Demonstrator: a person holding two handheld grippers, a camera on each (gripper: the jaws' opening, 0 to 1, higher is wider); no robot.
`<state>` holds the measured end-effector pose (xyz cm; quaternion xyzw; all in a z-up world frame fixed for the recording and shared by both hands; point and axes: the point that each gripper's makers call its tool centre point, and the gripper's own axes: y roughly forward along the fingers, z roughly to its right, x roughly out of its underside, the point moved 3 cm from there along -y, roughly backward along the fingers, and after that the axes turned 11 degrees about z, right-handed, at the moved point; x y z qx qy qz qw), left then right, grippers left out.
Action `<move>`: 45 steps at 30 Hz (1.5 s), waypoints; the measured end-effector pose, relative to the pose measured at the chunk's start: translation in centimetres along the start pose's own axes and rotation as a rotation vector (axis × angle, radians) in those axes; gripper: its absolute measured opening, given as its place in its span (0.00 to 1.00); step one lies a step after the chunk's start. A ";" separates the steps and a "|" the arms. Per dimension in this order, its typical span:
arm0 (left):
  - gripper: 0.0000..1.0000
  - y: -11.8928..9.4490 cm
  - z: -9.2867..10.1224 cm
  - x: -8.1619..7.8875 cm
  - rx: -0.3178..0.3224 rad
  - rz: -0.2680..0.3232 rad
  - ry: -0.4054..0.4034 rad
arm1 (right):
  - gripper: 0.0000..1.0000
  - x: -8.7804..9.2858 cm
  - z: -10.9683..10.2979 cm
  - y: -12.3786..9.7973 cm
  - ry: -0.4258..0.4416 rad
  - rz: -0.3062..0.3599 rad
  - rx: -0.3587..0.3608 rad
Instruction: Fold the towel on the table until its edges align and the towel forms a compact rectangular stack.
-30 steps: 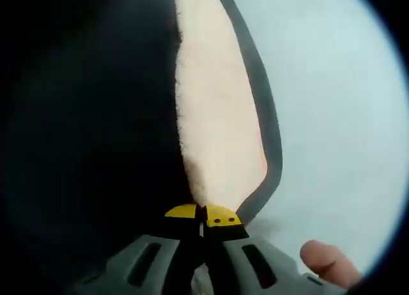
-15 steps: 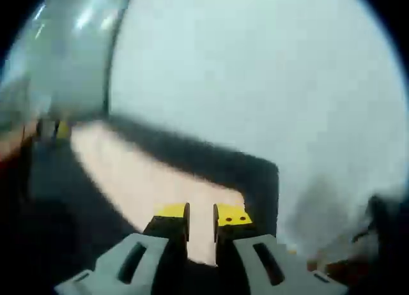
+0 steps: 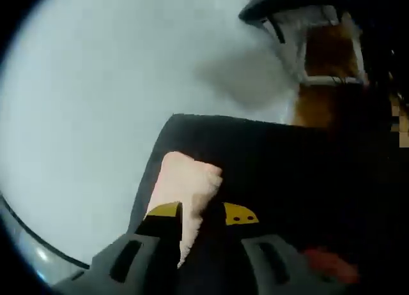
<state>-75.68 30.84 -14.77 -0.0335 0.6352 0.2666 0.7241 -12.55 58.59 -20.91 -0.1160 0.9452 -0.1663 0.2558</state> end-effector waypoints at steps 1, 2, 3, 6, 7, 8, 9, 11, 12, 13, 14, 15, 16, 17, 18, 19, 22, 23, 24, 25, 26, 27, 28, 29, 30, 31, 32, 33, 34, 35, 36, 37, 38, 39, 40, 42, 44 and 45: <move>0.26 -0.3 0.3 0.5 0.000 -0.033 -0.092 | 0.16 0.1 -0.1 0.0 -0.012 0.009 0.005; 0.26 -0.2 -0.2 0.4 0.000 -0.039 -0.144 | 0.17 0.1 -0.4 -0.1 0.007 0.016 0.012; 0.26 -0.2 -0.6 -0.3 0.001 0.023 -0.130 | 0.18 0.1 -0.6 -0.1 0.021 0.027 0.018; 0.26 -0.8 -1.2 -0.4 -0.016 0.023 -0.193 | 0.19 1.4 -1.4 -0.6 0.031 0.048 0.038; 0.26 -0.9 -1.1 -0.4 -0.018 0.021 -0.188 | 0.18 1.7 -1.4 -0.8 0.026 0.060 0.055; 0.25 -0.9 -1.1 -0.4 -0.018 0.027 -0.181 | 0.16 2.2 -1.4 -1.0 0.006 0.068 0.068; 0.25 -0.9 -1.1 -0.5 -0.016 0.032 -0.177 | 0.12 2.6 -1.3 -1.2 -0.046 0.075 0.075; 0.24 -0.6 -0.9 -0.2 0.001 0.024 -0.169 | 0.03 2.9 -1.0 -1.1 -0.060 0.084 0.070; 0.22 -0.6 -0.7 0.0 0.017 0.007 -0.160 | 0.02 2.9 -1.4 -1.4 -0.027 0.101 0.027; 0.19 -0.5 -0.5 0.2 0.024 -0.006 -0.153 | 0.02 3.1 -1.3 -1.7 -0.013 0.104 0.038; 0.19 -0.6 -0.2 0.2 0.034 -0.008 -0.144 | 0.02 3.7 -1.6 -2.1 -0.070 0.110 0.025; 0.19 -0.6 -0.1 0.2 0.042 -0.009 -0.141 | 0.01 3.9 -1.8 -2.6 -0.135 0.134 0.020; 0.19 -0.7 0.0 0.2 0.045 -0.010 -0.139 | 0.01 4.3 -2.4 -3.3 -0.174 0.159 0.006; 0.19 -0.7 0.0 0.3 0.044 -0.017 -0.133 | 0.01 4.6 -3.5 -4.1 -0.193 0.194 -0.025; 0.19 -0.7 -0.1 0.5 0.039 -0.023 -0.127 | 0.01 2.9 -3.9 -2.1 -0.199 0.204 -0.045; 0.19 -0.7 -0.3 0.6 0.031 -0.029 -0.122 | 0.01 2.3 -4.8 -1.4 -0.221 0.222 -0.075; 0.19 -0.8 -0.5 0.4 0.019 -0.020 -0.137 | 0.01 3.3 -8.8 -2.8 -0.358 0.251 -0.161; 0.19 -0.8 -0.7 0.4 0.011 -0.020 -0.137 | 0.01 1.4 -9.8 0.0 -0.495 0.282 -0.199; 0.19 -0.8 -0.9 0.4 0.002 -0.021 -0.135 | 0.01 1.7 -10.8 -0.2 -0.562 0.299 -0.234; 0.19 -0.8 -1.0 0.5 -0.004 -0.021 -0.135 | 0.01 1.5 -12.0 0.7 -0.655 0.317 -0.274; 0.19 -0.8 -1.1 0.5 -0.007 -0.020 -0.135 | 0.01 2.4 -13.6 0.6 -0.777 0.347 -0.331; 0.19 -0.8 -1.2 0.4 -0.009 -0.018 -0.136 | 0.01 3.3 -14.7 0.7 -0.874 0.363 -0.379; 0.19 -0.8 -1.1 0.4 -0.010 -0.018 -0.135 | 0.01 4.4 -15.4 0.7 -0.962 0.368 -0.415; 0.19 -0.8 -1.1 0.5 -0.010 -0.020 -0.131 | 0.01 5.7 -15.6 0.5 -1.017 0.362 -0.425; 0.19 -0.8 -1.2 0.5 -0.010 -0.024 -0.125 | 0.01 6.6 -15.7 0.7 -1.061 0.350 -0.439; 0.19 -0.8 -1.2 0.6 -0.012 -0.027 -0.121 | 0.01 8.0 -15.8 0.3 -1.088 0.343 -0.456; 0.19 -0.9 -1.1 0.6 -0.013 -0.030 -0.117 | 0.01 8.7 -15.8 0.6 -1.133 0.338 -0.478; 0.19 -0.9 -1.1 0.6 -0.014 -0.032 -0.115 | 0.01 9.7 -15.8 0.3 -1.194 0.342 -0.491; 0.19 -0.9 -1.2 0.6 -0.014 -0.033 -0.113 | 0.01 10.4 -15.9 0.1 -1.237 0.346 -0.510; 0.19 -0.9 -1.2 0.7 -0.014 -0.034 -0.112 | 0.01 11.3 -16.0 -0.1 -1.283 0.347 -0.536; 0.19 -0.9 -1.1 0.7 -0.014 -0.036 -0.109 | 0.01 11.9 -15.9 -0.2 -1.323 0.340 -0.549; 0.19 -0.9 -1.1 0.7 -0.014 -0.038 -0.108 | 0.01 12.7 -15.8 -0.5 -1.369 0.333 -0.561; 0.19 -0.8 -1.1 0.8 -0.013 -0.038 -0.108 | 0.01 13.6 -15.8 -0.8 -1.419 0.312 -0.597; 0.19 -0.8 -1.1 0.8 -0.013 -0.038 -0.106 | 0.01 14.6 -15.6 -1.3 -1.467 0.297 -0.617; 0.19 -0.8 -1.1 0.8 -0.012 -0.041 -0.102 | 0.01 15.6 -15.6 -1.7 -1.541 0.287 -0.656; 0.19 -0.7 -1.1 0.9 -0.011 -0.045 -0.097 | 0.01 17.7 -15.5 -2.3 -1.674 0.274 -0.710; 0.19 -0.7 -1.1 0.9 -0.012 -0.045 -0.094 | 0.01 19.7 -15.0 -3.0 -1.760 0.240 -0.751; 0.19 -0.7 -1.1 0.9 -0.013 -0.044 -0.094 | 0.01 20.4 -14.7 -2.9 -1.791 0.218 -0.751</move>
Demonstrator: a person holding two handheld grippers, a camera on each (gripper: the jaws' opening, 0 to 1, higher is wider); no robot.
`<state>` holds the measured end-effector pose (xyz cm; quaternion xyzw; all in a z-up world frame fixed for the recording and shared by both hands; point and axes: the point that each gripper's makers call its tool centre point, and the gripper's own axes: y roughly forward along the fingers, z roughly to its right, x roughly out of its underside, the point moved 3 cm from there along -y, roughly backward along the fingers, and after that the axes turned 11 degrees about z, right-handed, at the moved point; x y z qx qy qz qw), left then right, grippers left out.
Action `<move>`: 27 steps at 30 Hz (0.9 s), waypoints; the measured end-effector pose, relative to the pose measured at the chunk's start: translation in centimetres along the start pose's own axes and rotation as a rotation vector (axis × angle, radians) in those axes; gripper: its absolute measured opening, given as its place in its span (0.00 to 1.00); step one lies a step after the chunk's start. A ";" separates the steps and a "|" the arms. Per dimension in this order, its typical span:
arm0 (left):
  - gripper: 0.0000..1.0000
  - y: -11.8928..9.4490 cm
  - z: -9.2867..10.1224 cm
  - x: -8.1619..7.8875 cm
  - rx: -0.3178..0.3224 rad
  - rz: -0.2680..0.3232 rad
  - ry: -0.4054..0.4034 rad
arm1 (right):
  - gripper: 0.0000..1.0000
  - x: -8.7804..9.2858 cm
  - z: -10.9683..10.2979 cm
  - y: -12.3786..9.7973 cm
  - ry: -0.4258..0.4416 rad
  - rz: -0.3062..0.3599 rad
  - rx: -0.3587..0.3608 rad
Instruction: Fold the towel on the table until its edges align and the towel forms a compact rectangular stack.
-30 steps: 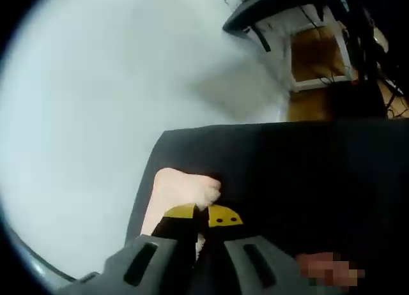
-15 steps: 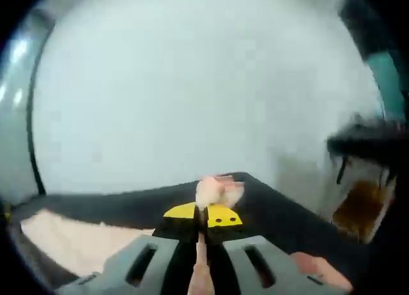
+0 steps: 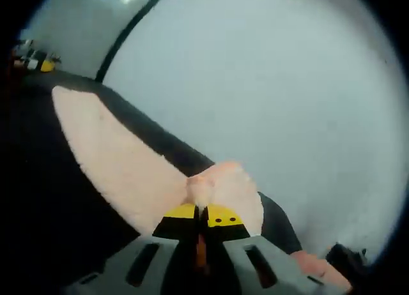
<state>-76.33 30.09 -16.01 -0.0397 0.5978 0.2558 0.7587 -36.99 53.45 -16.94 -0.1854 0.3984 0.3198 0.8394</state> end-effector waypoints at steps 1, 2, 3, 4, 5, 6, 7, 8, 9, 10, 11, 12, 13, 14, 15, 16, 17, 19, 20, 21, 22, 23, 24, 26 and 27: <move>0.19 0.0 -0.1 0.0 -0.001 0.001 -0.001 | 0.01 0.0 -0.6 0.3 -0.022 -0.004 -0.023; 0.19 0.0 -0.1 0.0 -0.002 0.002 -0.004 | 0.01 0.0 -1.3 0.5 -0.052 -0.013 -0.055; 0.19 0.0 -0.1 0.0 -0.002 0.002 -0.005 | 0.01 0.0 -2.0 0.4 -0.085 -0.031 -0.083; 0.19 0.0 -0.1 0.0 -0.002 0.000 -0.005 | 0.01 -0.3 -2.3 0.3 -0.112 -0.032 -0.082; 0.19 0.0 -0.1 0.0 -0.002 -0.002 -0.004 | 0.01 -0.9 -2.6 0.1 -0.109 -0.012 -0.084; 0.19 0.0 -0.1 0.0 -0.002 -0.003 -0.003 | 0.01 -1.6 -2.9 0.0 -0.096 0.011 -0.092; 0.19 0.0 0.0 0.1 -0.002 -0.004 -0.001 | 0.01 -1.8 -3.2 -0.1 -0.095 0.014 -0.102; 0.19 0.0 0.0 0.1 -0.002 -0.005 0.000 | 0.01 -2.1 -3.6 -0.8 -0.119 0.010 -0.124; 0.19 -0.1 0.1 0.1 -0.002 -0.005 0.000 | 0.01 -2.5 -3.7 -1.0 -0.152 0.019 -0.112; 0.19 -0.1 0.1 0.1 -0.002 -0.004 0.000 | 0.01 -2.6 -3.6 -1.0 -0.182 0.029 -0.115; 0.19 0.0 0.0 0.1 -0.001 -0.004 -0.002 | 0.01 -2.6 -4.1 -1.1 -0.185 0.034 -0.126; 0.19 0.0 0.0 0.1 -0.002 -0.004 -0.001 | 0.01 -2.4 -4.2 -0.9 -0.176 0.037 -0.142; 0.19 0.0 0.0 0.1 -0.001 -0.004 0.000 | 0.01 -2.5 -4.5 -0.9 -0.161 0.041 -0.154; 0.19 0.0 0.0 0.1 -0.001 -0.005 0.000 | 0.01 -2.4 -4.6 -0.7 -0.161 0.036 -0.154; 0.19 0.0 0.0 0.2 -0.002 -0.005 0.002 | 0.01 -2.5 -4.9 -0.8 -0.160 0.026 -0.160; 0.19 0.0 0.0 0.2 -0.003 -0.006 0.003 | 0.01 -2.3 -5.1 -0.5 -0.150 0.025 -0.168; 0.19 -0.1 0.0 0.2 -0.004 -0.007 0.002 | 0.01 -2.2 -5.3 -0.7 -0.138 0.020 -0.171; 0.19 -0.1 0.0 0.2 -0.003 -0.005 -0.001 | 0.01 -2.5 -5.4 -1.2 -0.081 0.034 -0.183; 0.19 -0.1 0.0 0.1 -0.003 -0.005 -0.004 | 0.01 -2.6 -5.1 -1.2 -0.058 0.046 -0.180; 0.19 -0.1 0.0 0.1 -0.004 -0.005 -0.005 | 0.01 -2.5 -5.0 -0.9 -0.056 0.049 -0.189; 0.19 -0.1 0.0 0.1 -0.004 -0.004 -0.005 | 0.02 -2.0 -5.2 -0.6 -0.046 0.035 -0.201; 0.19 -0.1 0.1 0.2 -0.005 -0.005 -0.001 | 0.04 -1.2 -5.6 -0.7 -0.032 -0.005 -0.231; 0.19 -0.1 0.1 0.2 -0.004 -0.007 0.004 | 0.11 -0.8 -5.9 -0.8 0.024 -0.015 -0.246; 0.19 -0.1 0.3 0.2 -0.001 -0.010 0.010 | 0.29 -2.0 -6.6 -1.5 0.158 0.041 -0.298; 0.19 0.0 0.3 0.3 0.000 -0.010 0.010 | 0.38 -2.8 -6.7 -1.9 0.246 0.070 -0.316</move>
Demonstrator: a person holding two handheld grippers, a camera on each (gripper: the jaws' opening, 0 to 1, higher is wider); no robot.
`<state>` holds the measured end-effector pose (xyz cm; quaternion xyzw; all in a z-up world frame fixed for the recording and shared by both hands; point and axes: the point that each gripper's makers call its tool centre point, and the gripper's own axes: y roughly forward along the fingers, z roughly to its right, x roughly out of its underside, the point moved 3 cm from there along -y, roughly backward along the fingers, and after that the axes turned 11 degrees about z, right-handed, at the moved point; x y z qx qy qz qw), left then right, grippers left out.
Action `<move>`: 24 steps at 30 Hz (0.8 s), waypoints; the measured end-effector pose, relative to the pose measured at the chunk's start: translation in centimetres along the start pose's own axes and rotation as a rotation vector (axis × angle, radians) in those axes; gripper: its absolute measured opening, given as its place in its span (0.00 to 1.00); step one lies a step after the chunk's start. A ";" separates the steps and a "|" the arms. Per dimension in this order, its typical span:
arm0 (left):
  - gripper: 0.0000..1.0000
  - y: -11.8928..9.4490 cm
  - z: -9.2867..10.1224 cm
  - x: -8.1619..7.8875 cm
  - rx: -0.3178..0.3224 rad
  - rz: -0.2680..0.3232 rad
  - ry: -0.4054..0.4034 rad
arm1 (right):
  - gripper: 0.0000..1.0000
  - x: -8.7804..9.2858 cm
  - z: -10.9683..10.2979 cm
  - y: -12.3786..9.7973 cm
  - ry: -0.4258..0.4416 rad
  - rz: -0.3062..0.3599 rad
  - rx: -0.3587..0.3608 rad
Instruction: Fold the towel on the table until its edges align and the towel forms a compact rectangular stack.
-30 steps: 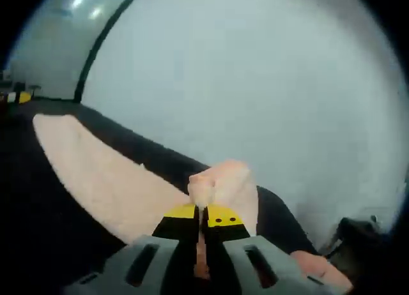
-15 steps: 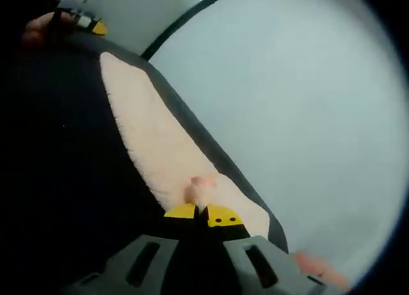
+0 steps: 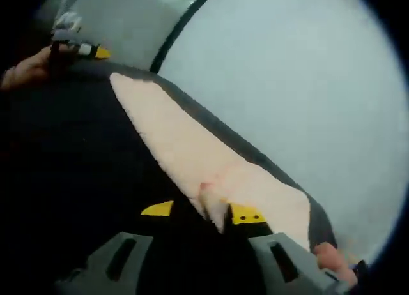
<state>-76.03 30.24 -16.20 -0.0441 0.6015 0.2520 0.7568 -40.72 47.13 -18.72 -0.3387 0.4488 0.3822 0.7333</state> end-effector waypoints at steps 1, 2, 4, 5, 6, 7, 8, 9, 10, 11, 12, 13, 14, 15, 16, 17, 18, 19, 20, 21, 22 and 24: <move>0.19 0.0 0.0 0.0 0.000 0.000 -0.001 | 0.36 -0.7 0.2 -0.3 0.074 0.027 -0.002; 0.19 0.0 0.0 0.0 0.001 -0.001 0.000 | 0.29 -1.8 1.0 -0.8 0.128 0.078 0.025; 0.19 0.0 0.0 0.1 0.000 -0.005 0.004 | 0.23 -4.2 3.5 -1.4 0.206 0.212 0.096; 0.19 0.0 0.0 0.1 0.000 -0.006 0.008 | 0.23 -4.5 4.8 -1.2 0.210 0.235 0.124; 0.19 0.0 0.0 0.1 -0.001 -0.007 0.010 | 0.23 -3.9 5.8 -0.6 0.157 0.199 0.140; 0.19 0.0 0.1 0.2 -0.001 -0.008 0.012 | 0.24 -2.5 6.8 0.3 0.091 0.139 0.155; 0.19 0.0 0.1 0.2 -0.001 -0.010 0.014 | 0.25 -0.9 7.3 1.0 0.051 0.074 0.162; 0.19 0.0 0.1 0.2 -0.002 -0.010 0.015 | 0.26 0.3 7.3 1.7 0.038 0.045 0.150; 0.19 0.0 0.1 0.2 -0.002 -0.010 0.016 | 0.27 0.9 6.9 2.3 0.052 0.060 0.122; 0.19 0.0 0.0 0.2 -0.003 -0.008 0.017 | 0.34 1.4 6.4 3.0 0.050 0.073 0.093; 0.19 0.0 0.0 0.2 -0.005 -0.005 0.016 | 0.38 2.2 6.0 3.4 0.033 0.048 0.083; 0.19 0.1 -0.1 0.1 -0.008 -0.004 0.016 | 0.38 2.6 5.9 3.5 0.033 0.042 0.091; 0.19 0.0 -0.2 0.1 -0.011 -0.003 0.017 | 0.36 2.1 5.9 3.5 0.050 0.073 0.093; 0.19 0.0 -0.2 0.1 -0.014 -0.004 0.019 | 0.37 2.0 6.2 3.4 0.054 0.058 0.098; 0.19 0.1 -0.3 0.2 -0.016 -0.005 0.021 | 0.38 1.8 6.6 3.3 0.061 0.044 0.099; 0.19 0.1 -0.3 0.2 -0.017 -0.006 0.025 | 0.40 1.5 7.2 3.0 0.070 0.042 0.099; 0.19 0.1 -0.2 0.2 -0.016 -0.008 0.028 | 0.41 0.3 8.4 2.3 0.098 0.106 0.120; 0.19 0.2 -0.2 0.3 -0.016 -0.015 0.032 | 0.40 -0.3 9.2 1.9 0.118 0.148 0.138; 0.19 0.3 -0.1 0.4 -0.014 -0.022 0.037 | 0.39 -1.1 10.8 1.0 0.173 0.209 0.177; 0.19 0.4 0.0 0.6 -0.012 -0.030 0.043 | 0.38 -1.3 12.5 0.1 0.252 0.257 0.218; 0.19 0.4 0.0 0.7 -0.012 -0.041 0.052 | 0.38 -1.2 14.1 -0.8 0.310 0.302 0.253; 0.20 0.5 0.0 1.2 -0.014 -0.065 0.072 | 0.37 0.2 16.9 -1.9 0.402 0.369 0.313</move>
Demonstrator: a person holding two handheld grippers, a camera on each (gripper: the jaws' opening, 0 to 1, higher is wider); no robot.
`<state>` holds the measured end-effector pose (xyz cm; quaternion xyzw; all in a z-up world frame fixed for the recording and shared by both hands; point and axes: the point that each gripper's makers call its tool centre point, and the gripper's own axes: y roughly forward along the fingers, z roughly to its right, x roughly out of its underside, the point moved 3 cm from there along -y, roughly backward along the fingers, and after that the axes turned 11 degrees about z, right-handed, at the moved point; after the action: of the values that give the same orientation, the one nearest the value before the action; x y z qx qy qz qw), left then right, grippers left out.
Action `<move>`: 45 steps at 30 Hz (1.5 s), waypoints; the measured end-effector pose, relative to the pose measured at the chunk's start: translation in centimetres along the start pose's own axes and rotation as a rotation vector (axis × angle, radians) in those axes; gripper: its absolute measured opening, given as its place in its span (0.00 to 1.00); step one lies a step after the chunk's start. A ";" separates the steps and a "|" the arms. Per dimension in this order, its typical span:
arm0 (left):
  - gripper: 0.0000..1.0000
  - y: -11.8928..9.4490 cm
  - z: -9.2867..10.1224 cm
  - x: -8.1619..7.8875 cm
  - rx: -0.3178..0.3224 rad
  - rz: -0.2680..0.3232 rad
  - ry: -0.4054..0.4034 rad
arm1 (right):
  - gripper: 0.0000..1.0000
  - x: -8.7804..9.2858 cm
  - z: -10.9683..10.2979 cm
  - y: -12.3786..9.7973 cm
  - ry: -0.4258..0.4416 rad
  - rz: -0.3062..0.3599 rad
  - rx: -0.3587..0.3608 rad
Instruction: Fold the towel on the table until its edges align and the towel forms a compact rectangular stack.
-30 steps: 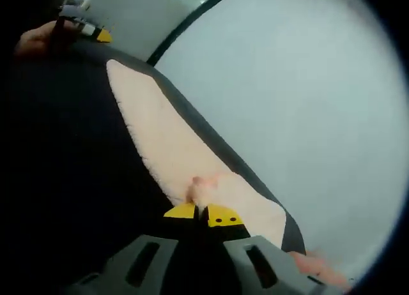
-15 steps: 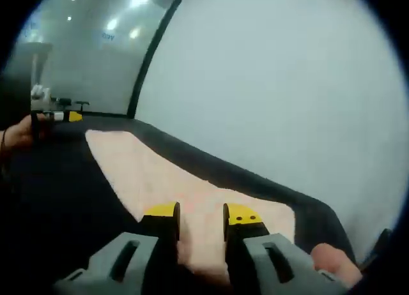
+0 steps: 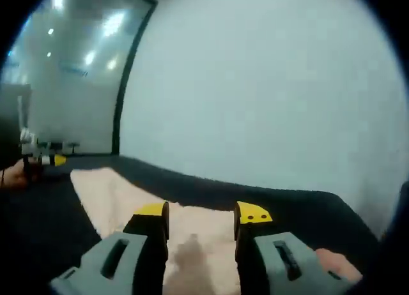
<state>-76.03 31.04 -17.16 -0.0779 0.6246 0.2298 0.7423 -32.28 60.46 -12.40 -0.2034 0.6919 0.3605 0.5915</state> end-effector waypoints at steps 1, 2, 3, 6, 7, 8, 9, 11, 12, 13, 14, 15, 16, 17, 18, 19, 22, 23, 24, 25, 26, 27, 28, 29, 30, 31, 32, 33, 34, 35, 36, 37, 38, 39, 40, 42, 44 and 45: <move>0.20 0.0 0.0 0.1 0.000 -0.006 -0.005 | 0.35 0.6 1.9 -0.2 0.017 0.012 0.063; 0.20 0.0 0.0 0.3 -0.008 -0.020 -0.010 | 0.32 1.0 3.3 -0.4 0.082 -0.018 0.143; 0.20 -0.1 0.0 0.7 -0.020 -0.049 -0.024 | 0.30 1.0 4.1 -0.7 0.159 0.012 0.200; 0.22 -1.8 0.7 1.5 -0.153 -0.133 -0.333 | 0.28 1.2 5.1 -1.0 0.095 0.005 0.226; 0.27 -2.5 1.2 1.5 -0.205 -0.139 -0.486 | 0.28 0.8 5.1 -1.1 0.137 0.038 0.237; 0.36 -3.0 1.8 1.5 -0.251 -0.146 -0.627 | 0.28 0.1 5.1 -0.8 0.180 0.087 0.226; 0.38 -3.2 2.4 1.5 -0.283 -0.158 -0.734 | 0.28 -0.4 5.1 -0.6 0.219 0.115 0.216; 0.41 -2.7 3.8 2.6 -0.299 -0.230 -0.775 | 0.28 -0.8 5.1 -1.0 0.208 0.115 0.220; 0.45 -2.3 4.0 3.6 -0.319 -0.269 -0.764 | 0.28 -0.8 5.0 -0.9 0.201 0.119 0.215; 0.41 -1.5 3.7 3.4 -0.326 -0.242 -0.737 | 0.28 -0.8 4.7 -0.8 0.210 0.122 0.200; 0.37 -1.5 3.4 3.7 -0.362 -0.268 -0.741 | 0.28 -0.9 4.4 -0.9 0.220 0.124 0.192; 0.35 -1.0 3.0 3.8 -0.403 -0.262 -0.805 | 0.28 -1.0 4.3 -0.9 0.218 0.124 0.188; 0.35 -0.5 2.6 3.7 -0.421 -0.262 -0.849 | 0.28 -1.1 4.1 -1.1 0.210 0.126 0.186; 0.34 0.2 2.4 3.7 -0.433 -0.260 -0.873 | 0.28 -1.3 4.0 -1.3 0.205 0.131 0.183; 0.32 0.6 1.9 4.0 -0.455 -0.263 -0.876 | 0.28 -1.7 4.0 -1.5 0.206 0.147 0.181; 0.29 1.0 1.7 4.3 -0.476 -0.269 -0.863 | 0.28 -1.9 4.0 -1.6 0.209 0.156 0.181; 0.26 2.2 1.8 4.5 -0.494 -0.277 -0.822 | 0.28 -2.1 4.3 -1.6 0.214 0.169 0.188; 0.26 2.5 1.9 4.6 -0.499 -0.283 -0.800 | 0.28 -2.0 4.4 -1.5 0.220 0.170 0.189; 0.25 2.7 2.1 4.7 -0.506 -0.283 -0.794 | 0.28 -2.0 4.4 -1.5 0.232 0.168 0.189; 0.25 3.1 2.0 4.7 -0.504 -0.284 -0.784 | 0.28 -2.0 4.4 -1.7 0.244 0.168 0.191; 0.22 3.3 1.8 4.9 -0.506 -0.284 -0.783 | 0.28 -2.0 4.4 -1.7 0.248 0.169 0.191; 0.17 3.3 1.6 5.1 -0.522 -0.289 -0.784 | 0.28 -2.0 4.4 -1.6 0.250 0.169 0.191; 0.12 3.2 1.4 5.5 -0.532 -0.306 -0.757 | 0.27 -2.1 4.4 -1.7 0.250 0.169 0.195; 0.09 3.2 1.3 5.6 -0.491 -0.316 -0.691 | 0.27 -2.2 4.5 -1.8 0.253 0.174 0.197; 0.09 3.4 1.3 5.5 -0.493 -0.303 -0.699 | 0.27 -2.4 4.6 -1.9 0.259 0.181 0.199; 0.09 3.3 1.7 5.1 -0.486 -0.275 -0.698 | 0.27 -2.5 4.6 -2.0 0.263 0.186 0.201; 0.09 3.5 2.0 4.5 -0.467 -0.247 -0.670 | 0.27 -2.6 4.7 -2.1 0.265 0.189 0.205; 0.08 3.8 2.4 3.8 -0.437 -0.218 -0.623 | 0.27 -2.7 4.8 -2.0 0.271 0.194 0.210; 0.08 4.0 3.2 3.4 -0.398 -0.217 -0.558 | 0.27 -2.7 5.0 -2.0 0.277 0.199 0.215; 0.08 4.2 3.6 2.9 -0.380 -0.221 -0.486 | 0.27 -2.7 5.1 -2.0 0.281 0.202 0.219; 0.08 4.4 4.3 2.2 -0.350 -0.211 -0.425 | 0.27 -2.7 5.2 -2.0 0.283 0.203 0.223; 0.08 4.7 5.8 1.6 -0.298 -0.201 -0.362 | 0.27 -2.7 5.2 -2.0 0.287 0.203 0.225; 0.08 4.8 7.3 1.0 -0.250 -0.195 -0.298 | 0.27 -2.7 5.2 -2.0 0.293 0.205 0.225; 0.08 5.3 9.0 0.5 -0.185 -0.180 -0.253 | 0.27 -2.7 5.2 -1.9 0.296 0.205 0.224; 0.08 5.9 10.8 0.0 -0.111 -0.165 -0.223 | 0.27 -2.7 5.2 -1.9 0.296 0.204 0.223; 0.08 6.1 13.7 -0.5 -0.030 -0.161 -0.167 | 0.27 -2.7 5.1 -1.9 0.287 0.204 0.222; 0.08 6.0 16.7 -0.7 0.034 -0.162 -0.143 | 0.27 -2.6 5.1 -1.8 0.289 0.202 0.221; 0.08 6.0 17.9 -0.5 0.063 -0.178 -0.139 | 0.27 -2.6 5.1 -1.8 0.288 0.199 0.221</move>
<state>-62.77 43.45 -11.91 -0.0938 0.5692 0.1482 0.8032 -27.03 62.69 -10.59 -0.1173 0.8214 0.3061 0.4666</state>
